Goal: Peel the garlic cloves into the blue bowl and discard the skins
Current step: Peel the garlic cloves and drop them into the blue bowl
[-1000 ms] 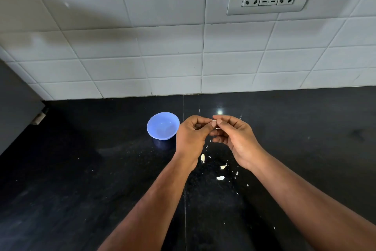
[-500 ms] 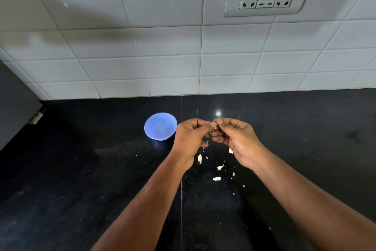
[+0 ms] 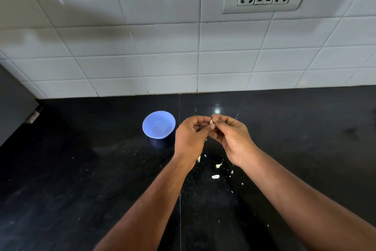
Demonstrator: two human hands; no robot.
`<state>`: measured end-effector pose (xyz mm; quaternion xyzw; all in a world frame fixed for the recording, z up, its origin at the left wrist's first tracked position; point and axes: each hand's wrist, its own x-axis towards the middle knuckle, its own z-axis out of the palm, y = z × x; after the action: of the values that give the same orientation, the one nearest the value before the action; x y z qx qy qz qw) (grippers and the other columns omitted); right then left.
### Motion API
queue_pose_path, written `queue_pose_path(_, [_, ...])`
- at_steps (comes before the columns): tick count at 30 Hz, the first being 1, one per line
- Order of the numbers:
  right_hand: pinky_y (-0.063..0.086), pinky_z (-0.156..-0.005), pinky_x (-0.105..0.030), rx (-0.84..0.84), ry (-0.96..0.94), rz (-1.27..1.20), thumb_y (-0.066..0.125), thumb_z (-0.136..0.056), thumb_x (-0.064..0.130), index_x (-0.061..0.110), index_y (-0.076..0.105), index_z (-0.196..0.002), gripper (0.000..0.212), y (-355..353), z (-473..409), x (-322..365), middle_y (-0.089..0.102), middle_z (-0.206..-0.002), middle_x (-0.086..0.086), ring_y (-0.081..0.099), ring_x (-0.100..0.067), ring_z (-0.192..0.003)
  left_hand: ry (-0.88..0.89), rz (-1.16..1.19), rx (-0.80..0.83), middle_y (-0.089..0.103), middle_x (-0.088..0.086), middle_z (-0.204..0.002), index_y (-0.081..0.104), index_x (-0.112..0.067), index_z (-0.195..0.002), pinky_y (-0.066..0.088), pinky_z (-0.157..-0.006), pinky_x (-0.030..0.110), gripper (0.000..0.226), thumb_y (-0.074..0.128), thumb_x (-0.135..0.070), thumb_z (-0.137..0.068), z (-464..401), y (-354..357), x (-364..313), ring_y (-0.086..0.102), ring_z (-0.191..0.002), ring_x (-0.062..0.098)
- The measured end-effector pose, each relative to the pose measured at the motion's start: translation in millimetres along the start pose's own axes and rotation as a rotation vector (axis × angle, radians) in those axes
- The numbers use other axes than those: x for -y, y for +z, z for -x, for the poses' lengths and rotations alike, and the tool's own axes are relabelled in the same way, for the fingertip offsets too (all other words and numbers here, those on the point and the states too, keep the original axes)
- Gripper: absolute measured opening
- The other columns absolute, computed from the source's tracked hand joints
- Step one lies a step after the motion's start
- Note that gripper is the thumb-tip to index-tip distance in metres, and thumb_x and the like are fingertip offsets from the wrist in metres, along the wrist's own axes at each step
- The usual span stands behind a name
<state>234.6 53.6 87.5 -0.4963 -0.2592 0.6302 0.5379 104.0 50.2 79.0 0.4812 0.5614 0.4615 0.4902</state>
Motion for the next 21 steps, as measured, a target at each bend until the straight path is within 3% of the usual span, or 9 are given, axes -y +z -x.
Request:
queue_pose_path(5, [0.064,-0.077,-0.029,0.075,-0.042,0.005,0.064,-0.1,0.002,0.002,0.074,-0.112,0.016,-0.9,1.9,0.5,0.079,-0.101,-0.016,0.078,-0.023,-0.088,-0.031,0.065,-0.043,0.08,-0.008,-0.094,0.078,-0.028,-0.105,0.061,-0.074,0.032,0.01,0.07,-0.023,-0.102,-5.3,-4.2,0.5,0.076,-0.091,0.016])
queue_pose_path(10, [0.064,-0.079,-0.031,0.053,-0.117,0.088,0.068,-0.098,0.002,0.0,0.073,-0.111,0.014,-0.1,3.4,1.2,0.079,-0.098,-0.018,0.079,-0.026,-0.089,-0.046,0.125,-0.031,0.081,-0.006,-0.096,0.079,-0.023,-0.11,0.056,-0.074,0.02,0.014,0.066,-0.022,-0.105,-7.8,-2.8,0.0,0.074,-0.09,0.005])
queue_pose_path(14, [0.064,-0.08,-0.032,0.057,-0.118,0.122,0.065,-0.1,0.004,0.0,0.073,-0.111,0.014,3.2,2.9,2.6,0.079,-0.099,-0.016,0.078,-0.026,-0.089,-0.033,0.168,-0.026,0.081,-0.002,-0.101,0.08,-0.02,-0.108,0.06,-0.095,0.033,0.014,0.066,-0.021,-0.105,-9.6,-1.6,-0.6,0.076,-0.102,0.014])
queue_pose_path(21, [0.063,-0.073,-0.029,0.113,-0.012,-0.024,0.065,-0.101,0.012,0.006,0.072,-0.113,0.015,3.4,1.9,8.0,0.077,-0.092,-0.009,0.073,-0.018,-0.08,0.059,0.158,0.011,0.08,-0.005,-0.102,0.081,-0.031,-0.099,0.061,-0.095,0.035,0.021,0.068,-0.016,-0.103,-6.7,-4.1,-6.3,0.076,-0.103,0.012])
